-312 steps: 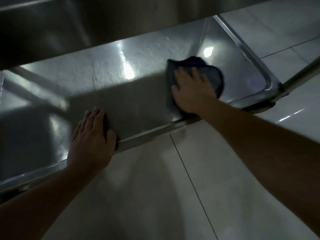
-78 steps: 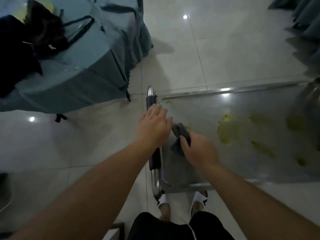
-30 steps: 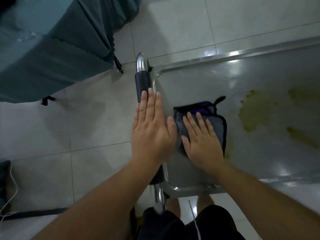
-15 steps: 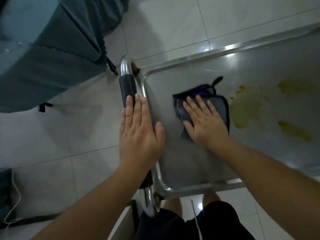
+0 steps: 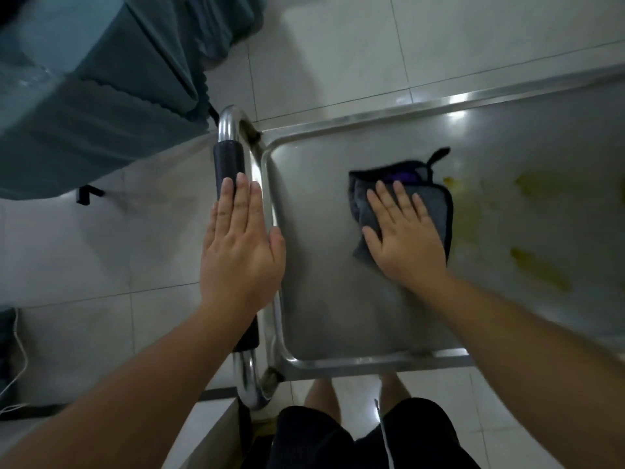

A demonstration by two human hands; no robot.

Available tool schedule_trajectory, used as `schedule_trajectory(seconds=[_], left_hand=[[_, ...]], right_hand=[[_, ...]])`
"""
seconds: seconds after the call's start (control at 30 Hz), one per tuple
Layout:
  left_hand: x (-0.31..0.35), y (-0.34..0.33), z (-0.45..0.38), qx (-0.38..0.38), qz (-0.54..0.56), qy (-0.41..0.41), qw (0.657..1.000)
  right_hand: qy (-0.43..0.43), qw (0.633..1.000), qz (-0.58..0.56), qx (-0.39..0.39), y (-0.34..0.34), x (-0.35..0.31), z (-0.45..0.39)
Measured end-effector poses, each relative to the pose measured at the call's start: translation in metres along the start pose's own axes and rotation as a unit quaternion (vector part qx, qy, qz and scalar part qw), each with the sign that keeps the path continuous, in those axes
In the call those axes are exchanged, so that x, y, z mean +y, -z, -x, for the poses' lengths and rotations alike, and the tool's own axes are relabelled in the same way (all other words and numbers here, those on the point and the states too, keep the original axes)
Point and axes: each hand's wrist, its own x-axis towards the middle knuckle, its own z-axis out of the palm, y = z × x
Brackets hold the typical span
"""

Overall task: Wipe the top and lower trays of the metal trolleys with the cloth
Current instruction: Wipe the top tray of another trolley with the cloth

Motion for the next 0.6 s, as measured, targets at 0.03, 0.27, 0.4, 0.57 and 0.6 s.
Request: schedule_trajectory(seconds=[0.03, 0.27, 0.4, 0.57, 0.6], left_hand=[[0.000, 0.001, 0.000, -0.001, -0.001, 0.001, 1.000], [-0.001, 0.001, 0.001, -0.011, -0.008, -0.001, 1.000], [-0.005, -0.004, 0.003, 0.004, -0.011, -0.011, 1.000], [-0.010, -0.012, 0.002, 0.029, -0.015, -0.012, 0.999], [-0.011, -0.014, 0.001, 0.032, -0.017, -0.013, 0.999]], right_hand=[[-0.003, 1.000, -0.004, 0.004, -0.007, 0.003, 0.032], [-0.012, 0.999, -0.001, -0.036, -0.043, 0.027, 0.177], [0.009, 1.000, 0.004, -0.027, -0.034, 0.040, 0.133], [-0.036, 0.999, 0.004, 0.000, 0.001, 0.062, 0.013], [-0.049, 0.999, -0.002, -0.004, 0.009, 0.067, -0.016]])
